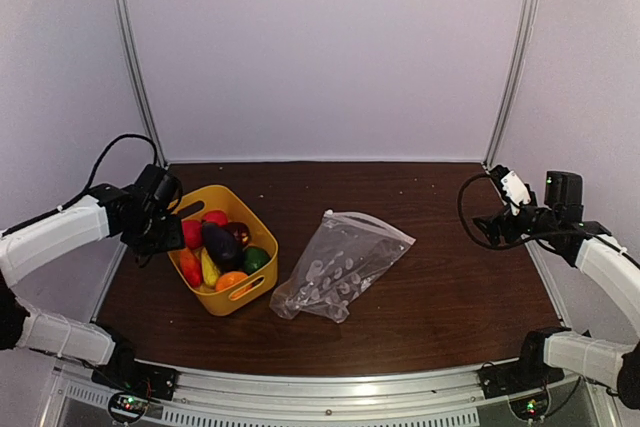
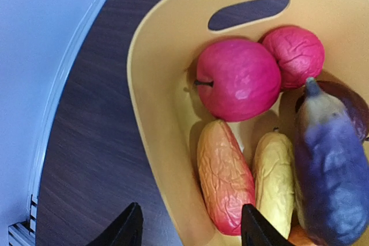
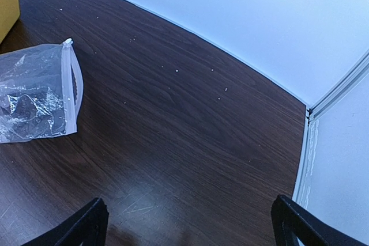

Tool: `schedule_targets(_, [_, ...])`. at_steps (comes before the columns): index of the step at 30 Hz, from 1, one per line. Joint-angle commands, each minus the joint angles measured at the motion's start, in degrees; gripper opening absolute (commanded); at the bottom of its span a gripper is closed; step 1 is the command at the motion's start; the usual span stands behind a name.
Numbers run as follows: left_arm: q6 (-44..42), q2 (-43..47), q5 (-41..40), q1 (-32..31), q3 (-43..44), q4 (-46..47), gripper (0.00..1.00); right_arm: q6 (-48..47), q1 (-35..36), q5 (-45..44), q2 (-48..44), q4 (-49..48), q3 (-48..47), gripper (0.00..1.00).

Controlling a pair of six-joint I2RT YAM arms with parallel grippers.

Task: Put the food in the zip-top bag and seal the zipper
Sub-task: Adjust the bin at the corner of the board.

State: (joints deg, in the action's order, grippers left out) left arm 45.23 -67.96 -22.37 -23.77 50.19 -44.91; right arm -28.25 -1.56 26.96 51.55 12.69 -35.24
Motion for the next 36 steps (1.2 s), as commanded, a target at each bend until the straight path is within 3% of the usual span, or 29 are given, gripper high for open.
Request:
schedule_targets(1, [2.7, -3.2, -0.6, 0.5, -1.2, 2.0, 0.55, -0.4, 0.5, 0.5, -0.2, 1.0, -0.3, 1.00])
schedule_targets(9, [0.1, -8.5, -1.4, 0.5, 0.8, 6.0, 0.22, -0.7, 0.5, -0.1, -0.1, 1.0, -0.3, 1.00])
schedule_targets(16, [-10.3, -17.0, -4.4, 0.4, 6.5, 12.0, 0.00, -0.8, 0.5, -0.5, 1.2, 1.0, -0.1, 1.00])
schedule_targets(22, [-18.8, -22.9, -2.1, 1.4, 13.1, 14.3, 0.00, 4.9, 0.5, 0.3, 4.0, -0.4, -2.3, 1.00])
schedule_targets(29, [-16.9, -23.3, 9.1, 1.6, 12.1, 16.0, 0.00, 9.8, 1.6, 8.9, 20.6, 5.8, -12.9, 0.93])
schedule_targets(30, [-17.3, -22.7, 10.7, 1.6, 11.4, 17.3, 0.00, 10.0, 3.3, 9.8, 23.3, 7.1, -15.3, 0.91])
schedule_targets(32, [-17.8, -22.4, 10.1, 1.6, 12.3, 16.4, 0.34, 11.0, 5.0, 11.2, 29.1, 9.1, -20.0, 0.87])
schedule_targets(33, [-17.9, -22.4, 8.7, 1.6, 13.7, 14.6, 0.45, 11.9, 5.9, 11.5, 31.7, 9.4, -22.3, 0.85])
schedule_targets(36, [-19.0, -21.4, 4.0, 1.6, 19.3, 9.4, 0.61, 12.1, 9.2, 11.5, 39.6, 12.4, -30.7, 0.81])
